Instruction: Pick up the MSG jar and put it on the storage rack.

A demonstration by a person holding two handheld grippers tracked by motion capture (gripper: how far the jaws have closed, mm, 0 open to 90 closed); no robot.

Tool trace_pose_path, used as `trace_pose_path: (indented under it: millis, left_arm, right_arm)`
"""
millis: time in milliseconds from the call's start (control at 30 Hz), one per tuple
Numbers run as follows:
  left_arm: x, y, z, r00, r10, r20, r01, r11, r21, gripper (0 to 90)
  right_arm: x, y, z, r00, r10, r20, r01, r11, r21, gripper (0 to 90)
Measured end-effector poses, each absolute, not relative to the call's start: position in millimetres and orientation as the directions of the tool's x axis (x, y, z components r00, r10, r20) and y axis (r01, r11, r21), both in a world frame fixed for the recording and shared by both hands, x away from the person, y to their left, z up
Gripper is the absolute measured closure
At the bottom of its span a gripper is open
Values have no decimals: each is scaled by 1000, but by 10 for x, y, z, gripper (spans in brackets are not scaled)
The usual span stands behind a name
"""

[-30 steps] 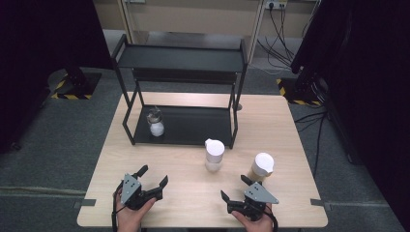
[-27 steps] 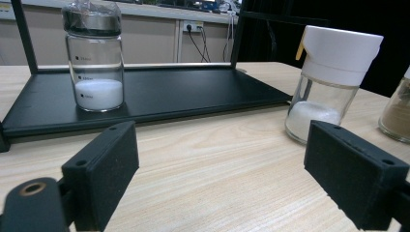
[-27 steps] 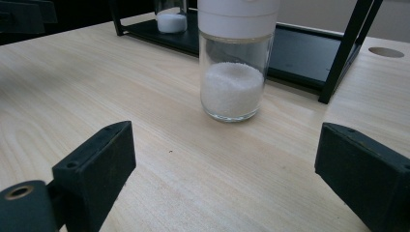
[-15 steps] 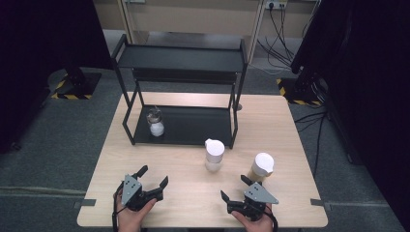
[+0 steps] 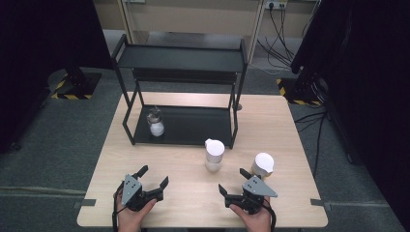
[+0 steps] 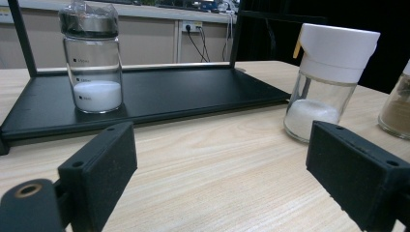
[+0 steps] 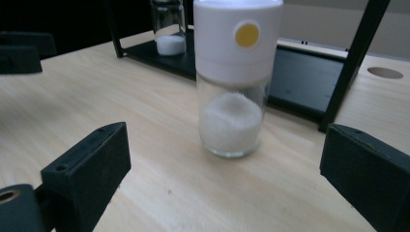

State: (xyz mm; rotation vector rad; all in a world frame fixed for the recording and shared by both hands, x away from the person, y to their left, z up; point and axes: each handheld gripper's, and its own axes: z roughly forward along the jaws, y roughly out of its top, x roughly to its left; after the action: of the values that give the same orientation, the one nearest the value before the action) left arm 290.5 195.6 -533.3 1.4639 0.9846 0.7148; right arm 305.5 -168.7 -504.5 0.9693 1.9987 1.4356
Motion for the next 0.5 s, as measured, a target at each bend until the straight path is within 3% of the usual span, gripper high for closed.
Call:
trace_pose_path:
  millis: [500]
  left_arm:
    - [2899, 1956, -5334, 461, 882, -101, 167, 26, 986, 104]
  right_arm:
    - [3470, -1384, -4935, -623, 782, -7, 244, 202, 948, 71]
